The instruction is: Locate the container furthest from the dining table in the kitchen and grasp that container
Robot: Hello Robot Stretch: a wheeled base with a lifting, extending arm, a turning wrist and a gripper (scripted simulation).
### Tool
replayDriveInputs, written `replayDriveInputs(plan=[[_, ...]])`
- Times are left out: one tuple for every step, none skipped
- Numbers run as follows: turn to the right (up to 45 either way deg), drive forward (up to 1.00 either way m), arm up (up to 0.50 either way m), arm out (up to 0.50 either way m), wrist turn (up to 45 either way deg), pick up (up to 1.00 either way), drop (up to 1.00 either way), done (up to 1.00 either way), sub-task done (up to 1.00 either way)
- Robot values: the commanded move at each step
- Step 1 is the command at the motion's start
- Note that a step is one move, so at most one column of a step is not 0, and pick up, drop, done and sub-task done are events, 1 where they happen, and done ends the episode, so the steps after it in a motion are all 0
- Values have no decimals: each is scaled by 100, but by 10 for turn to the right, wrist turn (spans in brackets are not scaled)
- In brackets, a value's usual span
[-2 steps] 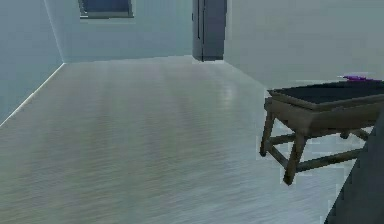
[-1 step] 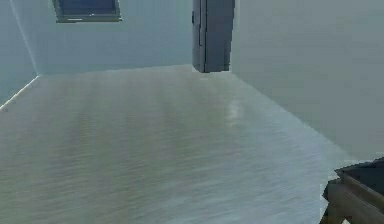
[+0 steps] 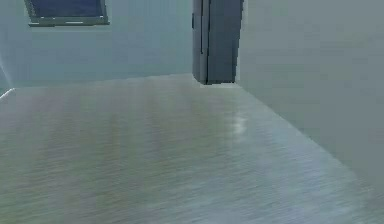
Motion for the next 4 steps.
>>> replayDriveInputs(plan=[[270, 0, 0, 0, 0, 0, 0, 0, 0], [0, 50, 0, 0, 0, 0, 0, 0, 0], [450, 0, 0, 0, 0, 0, 0, 0, 0], [0, 55, 0, 0, 0, 0, 0, 0, 0]])
